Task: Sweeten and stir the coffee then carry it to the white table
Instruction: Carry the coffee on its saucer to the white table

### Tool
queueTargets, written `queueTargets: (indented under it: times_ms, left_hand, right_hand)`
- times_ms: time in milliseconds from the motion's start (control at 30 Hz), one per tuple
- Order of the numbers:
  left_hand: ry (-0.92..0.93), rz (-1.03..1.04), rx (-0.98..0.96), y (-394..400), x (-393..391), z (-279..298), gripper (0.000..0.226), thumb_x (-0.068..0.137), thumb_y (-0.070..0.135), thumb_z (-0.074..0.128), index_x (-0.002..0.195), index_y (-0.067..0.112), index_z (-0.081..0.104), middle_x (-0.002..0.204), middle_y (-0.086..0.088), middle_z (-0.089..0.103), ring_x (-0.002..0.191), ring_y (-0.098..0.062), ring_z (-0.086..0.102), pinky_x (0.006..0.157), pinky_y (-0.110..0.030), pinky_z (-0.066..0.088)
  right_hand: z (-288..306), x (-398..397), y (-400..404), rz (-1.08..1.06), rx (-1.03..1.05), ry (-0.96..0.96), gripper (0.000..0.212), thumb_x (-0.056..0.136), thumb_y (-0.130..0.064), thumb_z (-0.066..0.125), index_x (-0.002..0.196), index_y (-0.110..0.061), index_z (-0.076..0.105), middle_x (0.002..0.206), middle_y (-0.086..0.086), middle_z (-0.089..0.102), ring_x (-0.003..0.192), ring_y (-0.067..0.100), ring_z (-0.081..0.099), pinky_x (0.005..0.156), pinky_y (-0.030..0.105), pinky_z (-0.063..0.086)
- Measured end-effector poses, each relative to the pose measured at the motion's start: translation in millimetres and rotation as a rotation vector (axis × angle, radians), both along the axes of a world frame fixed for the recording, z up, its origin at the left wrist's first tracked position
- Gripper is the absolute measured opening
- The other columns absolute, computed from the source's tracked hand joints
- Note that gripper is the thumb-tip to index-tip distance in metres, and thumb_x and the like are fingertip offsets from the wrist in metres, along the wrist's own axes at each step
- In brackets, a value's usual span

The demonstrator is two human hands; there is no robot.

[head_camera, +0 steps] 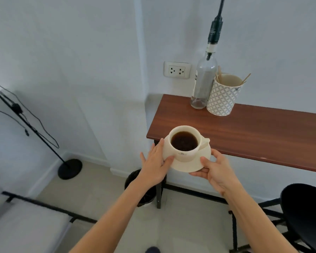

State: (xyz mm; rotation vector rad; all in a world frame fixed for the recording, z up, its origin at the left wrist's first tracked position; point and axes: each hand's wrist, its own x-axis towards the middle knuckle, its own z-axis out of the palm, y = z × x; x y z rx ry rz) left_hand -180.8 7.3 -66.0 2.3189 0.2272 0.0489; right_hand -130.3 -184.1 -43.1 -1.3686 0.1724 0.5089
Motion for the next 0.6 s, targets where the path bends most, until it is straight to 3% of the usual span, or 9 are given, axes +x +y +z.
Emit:
queueTargets:
  times_ms: [133,200,300,367,467,600]
  left_hand:
    - [-0.025,0.160,-0.270,17.9,-45.9,8.2,0.064,0.097,0.040,0.051,0.153,0.023,0.027,0.144,0.004,0.052,0.133,-0.020,0.050,0.114,-0.051,0.035]
    - [-0.041,0.271,-0.394,29.1,-73.7,13.3,0.052,0.099,0.025,0.053,0.148,0.019,0.036,0.131,-0.005,0.062,0.120,-0.020,0.059,0.107,-0.045,0.046]
    - [-0.061,0.432,-0.536,48.3,-119.2,18.5,0.045,0.101,0.009,0.050,0.144,0.016,0.042,0.113,-0.011,0.070,0.104,-0.022,0.068,0.096,-0.039,0.055]
    - [-0.099,0.509,-0.590,60.6,-154.2,19.5,0.042,0.101,0.006,0.049,0.141,0.017,0.043,0.110,-0.014,0.072,0.101,-0.024,0.071,0.090,-0.041,0.059]
    - [-0.156,0.635,-0.626,75.5,-214.5,22.1,0.039,0.101,0.004,0.048,0.135,0.024,0.043,0.110,-0.016,0.072,0.094,-0.019,0.073,0.078,-0.029,0.062]
    - [-0.194,0.797,-0.602,96.8,-302.3,21.4,0.046,0.101,0.006,0.050,0.145,0.016,0.041,0.102,-0.014,0.073,0.092,-0.022,0.074,0.085,-0.038,0.062]
  right_hand:
    - [8.1,-17.2,23.2,0.163,-0.011,-0.033,0.041,0.100,0.001,0.048,0.138,-0.015,0.044,0.111,0.015,0.067,0.076,0.027,0.077,0.061,0.041,0.065]
    - [11.4,-31.9,38.9,0.234,0.002,-0.034,0.037,0.100,0.002,0.047,0.134,-0.013,0.046,0.116,0.019,0.066,0.082,0.030,0.075,0.057,0.040,0.064]
    - [15.3,-60.0,66.3,0.354,0.028,-0.013,0.032,0.100,0.003,0.045,0.130,-0.009,0.047,0.122,0.023,0.062,0.086,0.033,0.072,0.053,0.037,0.064]
    - [16.4,-81.0,87.4,0.438,0.033,-0.012,0.036,0.100,0.004,0.046,0.136,-0.005,0.046,0.117,0.022,0.064,0.079,0.030,0.074,0.053,0.037,0.064]
    - [17.5,-120.2,120.6,0.579,0.024,-0.028,0.034,0.100,0.002,0.047,0.133,-0.008,0.047,0.107,0.018,0.067,0.069,0.024,0.077,0.056,0.039,0.064]
    - [19.7,-185.1,166.0,0.752,0.010,-0.031,0.029,0.100,0.001,0.047,0.127,-0.011,0.050,0.107,0.016,0.067,0.070,0.023,0.077,0.056,0.037,0.064]
